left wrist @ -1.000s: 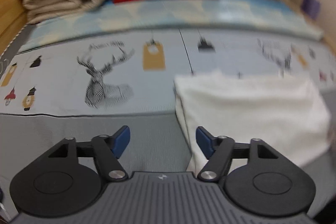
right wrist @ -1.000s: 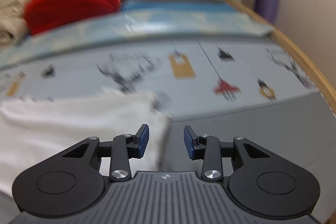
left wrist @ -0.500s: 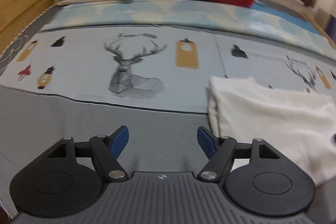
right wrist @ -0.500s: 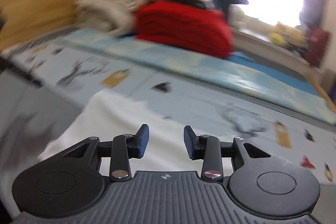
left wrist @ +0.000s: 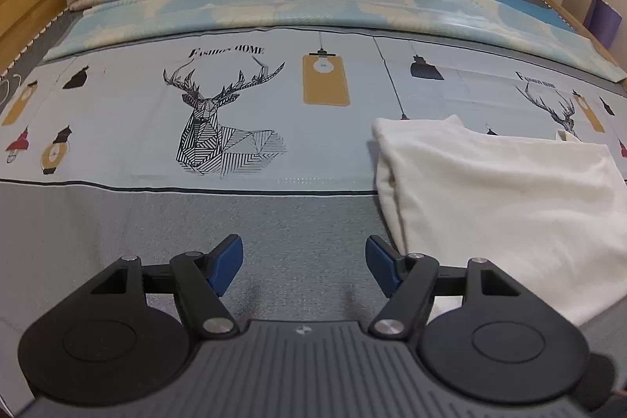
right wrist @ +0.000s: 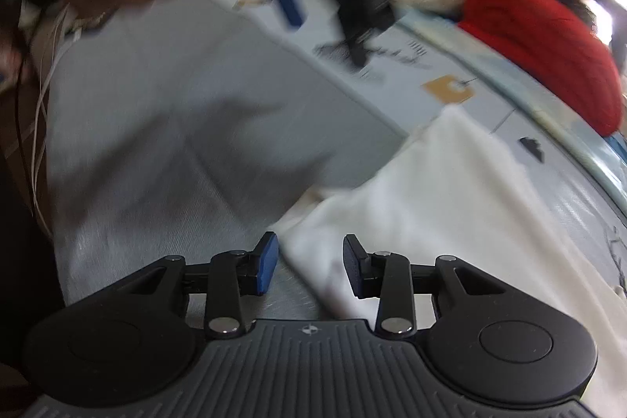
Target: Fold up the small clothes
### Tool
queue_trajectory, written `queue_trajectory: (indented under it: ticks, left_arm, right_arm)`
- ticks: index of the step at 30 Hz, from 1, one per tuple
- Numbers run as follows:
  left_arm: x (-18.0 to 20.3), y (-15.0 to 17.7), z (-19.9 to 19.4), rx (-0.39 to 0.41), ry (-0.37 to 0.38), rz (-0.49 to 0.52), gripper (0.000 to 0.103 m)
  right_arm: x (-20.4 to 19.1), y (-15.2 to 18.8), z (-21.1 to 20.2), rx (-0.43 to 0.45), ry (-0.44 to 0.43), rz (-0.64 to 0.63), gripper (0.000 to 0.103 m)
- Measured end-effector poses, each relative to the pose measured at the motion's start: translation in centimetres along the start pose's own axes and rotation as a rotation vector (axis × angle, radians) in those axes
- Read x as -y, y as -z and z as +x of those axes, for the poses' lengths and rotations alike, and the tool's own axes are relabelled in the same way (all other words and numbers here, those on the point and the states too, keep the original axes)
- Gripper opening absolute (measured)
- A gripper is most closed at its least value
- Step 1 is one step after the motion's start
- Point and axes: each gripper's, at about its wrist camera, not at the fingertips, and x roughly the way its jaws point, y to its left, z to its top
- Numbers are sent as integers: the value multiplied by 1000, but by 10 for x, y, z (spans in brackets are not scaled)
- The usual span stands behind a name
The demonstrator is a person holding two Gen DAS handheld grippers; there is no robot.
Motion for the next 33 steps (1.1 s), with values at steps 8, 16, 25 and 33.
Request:
queue_trajectory:
  ticks: [8, 16, 25, 33]
  left_arm:
    - [-6, -5, 10, -35, 34, -39, 75]
    - [8, -10, 18, -86, 163, -78, 77]
    - [30, -17, 63, -254, 456, -326, 86]
    - [37, -30, 79, -254, 385, -386, 14]
  right_arm:
    - [-4, -6, 10, 3, 31, -55, 23]
    - [18, -8, -38, 121, 24, 58, 4]
    - [53, 15, -107, 251, 9, 210, 4]
    - [67, 27, -128, 293, -54, 236, 4]
